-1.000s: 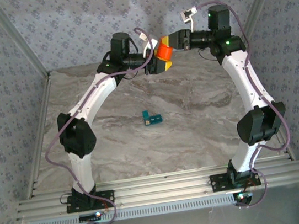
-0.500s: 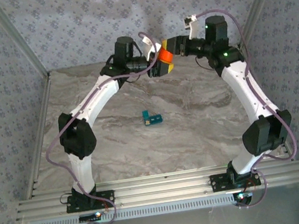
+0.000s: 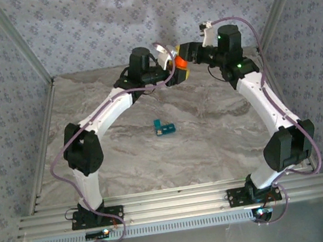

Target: Sort the pills into containers

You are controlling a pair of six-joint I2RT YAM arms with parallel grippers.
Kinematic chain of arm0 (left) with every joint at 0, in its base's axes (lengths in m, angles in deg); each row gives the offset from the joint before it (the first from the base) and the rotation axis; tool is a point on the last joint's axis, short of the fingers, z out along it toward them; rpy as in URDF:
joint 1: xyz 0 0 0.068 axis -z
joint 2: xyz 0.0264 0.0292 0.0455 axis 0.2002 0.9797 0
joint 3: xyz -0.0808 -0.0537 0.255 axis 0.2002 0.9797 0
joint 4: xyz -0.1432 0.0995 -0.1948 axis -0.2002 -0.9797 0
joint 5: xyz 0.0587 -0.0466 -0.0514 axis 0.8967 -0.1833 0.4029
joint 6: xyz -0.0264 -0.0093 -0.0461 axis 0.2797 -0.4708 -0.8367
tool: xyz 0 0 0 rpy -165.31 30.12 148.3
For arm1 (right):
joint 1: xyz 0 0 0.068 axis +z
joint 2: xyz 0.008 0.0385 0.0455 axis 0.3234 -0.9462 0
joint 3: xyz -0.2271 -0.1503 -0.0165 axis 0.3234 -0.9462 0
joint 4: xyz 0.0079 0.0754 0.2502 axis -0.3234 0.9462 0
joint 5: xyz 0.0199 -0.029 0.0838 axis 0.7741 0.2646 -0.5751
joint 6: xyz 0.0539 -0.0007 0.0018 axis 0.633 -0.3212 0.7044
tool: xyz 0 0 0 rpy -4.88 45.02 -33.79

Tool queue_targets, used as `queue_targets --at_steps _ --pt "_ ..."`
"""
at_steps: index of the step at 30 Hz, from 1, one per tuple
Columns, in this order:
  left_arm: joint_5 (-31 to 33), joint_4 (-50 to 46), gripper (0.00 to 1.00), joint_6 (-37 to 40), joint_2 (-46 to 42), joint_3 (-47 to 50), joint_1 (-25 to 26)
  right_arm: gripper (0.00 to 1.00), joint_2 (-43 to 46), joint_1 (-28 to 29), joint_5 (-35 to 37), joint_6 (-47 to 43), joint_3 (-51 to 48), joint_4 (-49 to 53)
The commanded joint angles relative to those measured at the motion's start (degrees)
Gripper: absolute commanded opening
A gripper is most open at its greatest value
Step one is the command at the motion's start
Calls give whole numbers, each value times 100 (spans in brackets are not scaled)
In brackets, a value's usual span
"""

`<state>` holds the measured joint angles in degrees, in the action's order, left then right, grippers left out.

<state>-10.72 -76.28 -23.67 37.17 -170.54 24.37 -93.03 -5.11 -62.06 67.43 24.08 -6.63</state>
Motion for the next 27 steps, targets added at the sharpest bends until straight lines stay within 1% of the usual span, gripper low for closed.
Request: queue_targets --at_steps 1,2,3,6,8,10,12,14,15,20,27 --pt "2 842 0 -184 -338 -77 -53 50 -27 -156 -473 277 273 380" --pt "-106 876 0 -259 -320 -69 -129 61 -13 -267 -601 323 349 361" --pt "-251 905 0 -322 -301 -73 -196 68 7 -386 -771 347 428 321" --pt "-688 846 0 -403 -249 -128 -372 81 85 -648 -1309 314 624 281" --pt "-1072 717 0 -428 -197 -204 -468 85 88 -787 -1787 226 767 298" --pt "-1611 452 0 -427 -99 -424 -538 86 -22 -901 -2322 59 979 484" --pt "-2025 -130 0 -218 10 -745 -545 87 -275 -985 -2927 -88 1315 783" --pt "-2301 -581 0 -24 98 -905 -555 87 -537 -1014 -3249 -236 1645 1090" --pt "-2438 -724 0 10 140 -1138 -556 87 -654 -1004 -3347 -289 1782 1175" --pt "-2832 -1184 0 34 330 -1527 -569 87 -1078 -898 -3485 -327 2331 1425" --pt "-2945 -1369 0 71 386 -1615 -569 86 -1233 -696 -3509 -364 2512 1468"
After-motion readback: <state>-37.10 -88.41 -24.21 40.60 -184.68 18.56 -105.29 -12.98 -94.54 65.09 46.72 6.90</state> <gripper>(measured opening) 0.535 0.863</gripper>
